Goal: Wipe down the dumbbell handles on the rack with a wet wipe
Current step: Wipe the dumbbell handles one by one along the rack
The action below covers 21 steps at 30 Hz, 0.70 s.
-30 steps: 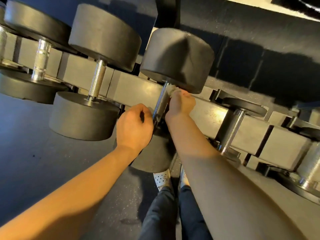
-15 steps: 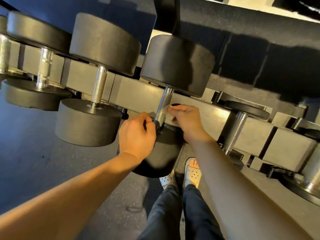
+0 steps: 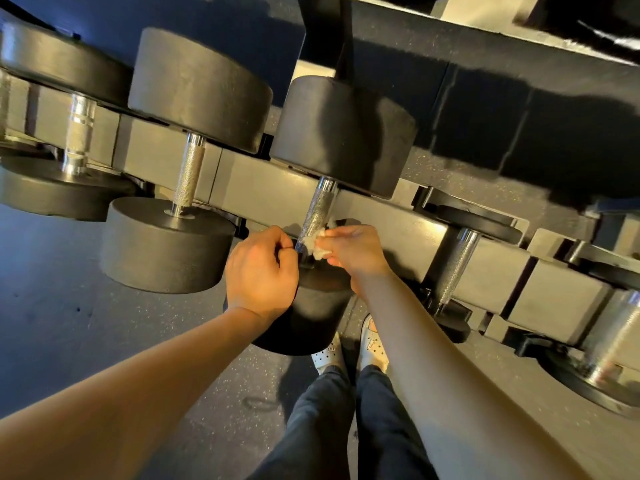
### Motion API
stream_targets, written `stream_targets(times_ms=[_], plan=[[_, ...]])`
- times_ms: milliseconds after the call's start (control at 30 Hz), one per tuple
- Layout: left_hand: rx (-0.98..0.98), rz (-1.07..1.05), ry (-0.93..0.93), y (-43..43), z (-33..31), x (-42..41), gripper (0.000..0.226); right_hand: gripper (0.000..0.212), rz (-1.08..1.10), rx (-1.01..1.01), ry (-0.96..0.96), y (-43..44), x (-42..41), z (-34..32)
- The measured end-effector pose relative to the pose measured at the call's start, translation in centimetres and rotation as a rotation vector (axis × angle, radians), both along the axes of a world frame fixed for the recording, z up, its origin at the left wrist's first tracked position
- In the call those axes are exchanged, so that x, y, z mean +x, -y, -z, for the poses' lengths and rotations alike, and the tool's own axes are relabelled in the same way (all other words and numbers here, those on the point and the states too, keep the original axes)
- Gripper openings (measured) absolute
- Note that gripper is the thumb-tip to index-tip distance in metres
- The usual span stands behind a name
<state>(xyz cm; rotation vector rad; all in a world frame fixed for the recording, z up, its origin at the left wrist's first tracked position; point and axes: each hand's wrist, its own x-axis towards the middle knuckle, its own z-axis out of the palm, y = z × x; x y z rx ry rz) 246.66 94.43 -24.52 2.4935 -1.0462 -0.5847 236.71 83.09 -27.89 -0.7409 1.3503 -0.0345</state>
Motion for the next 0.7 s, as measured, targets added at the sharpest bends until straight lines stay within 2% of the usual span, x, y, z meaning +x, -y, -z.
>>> stream_targets(times_ms=[33,100,167,233,367,400,467,533,600,633,700], plan=[[0.004,-0.001,-0.003,0.0,0.0,0.0,0.028,0.016,0.073,0.004,0.042,0.5,0.2,0.0],[0.005,-0.003,-0.009,-0.1,0.0,0.0,0.029,0.011,0.366,0.044,0.196,1.7,0.9,-0.3],[-0.001,-0.004,-0.009,-0.2,-0.1,0.0,0.029,0.008,0.47,-0.04,0.239,1.8,1.7,-0.2],[-0.009,-0.007,-0.007,-0.2,0.0,0.0,0.025,0.012,0.328,-0.161,0.187,0.4,1.9,0.1],[-0.033,-0.045,0.007,-0.1,0.2,-0.1,0.022,0.019,-0.276,-0.294,-0.09,-2.6,1.2,0.4],[-0.036,-0.066,0.018,-0.1,0.2,-0.1,0.023,0.017,-0.305,-0.317,-0.106,-2.5,1.3,0.4],[-0.045,-0.134,0.054,-0.3,0.4,-0.1,0.025,0.02,-0.145,-0.378,-0.072,-1.2,1.9,0.1],[-0.055,-0.202,0.069,-0.4,0.6,-0.1,0.026,0.018,0.147,-0.428,-0.057,0.8,2.6,0.3],[-0.07,-0.21,0.058,-0.4,0.6,-0.2,0.024,0.02,0.342,-0.388,-0.007,1.5,3.0,0.8],[-0.075,-0.2,0.052,-0.5,0.5,-0.2,0.023,0.021,0.325,-0.363,0.0,1.0,2.8,1.0],[-0.088,-0.186,0.044,-0.4,0.4,-0.2,0.023,0.017,0.071,-0.291,-0.018,-1.0,1.6,1.1]])
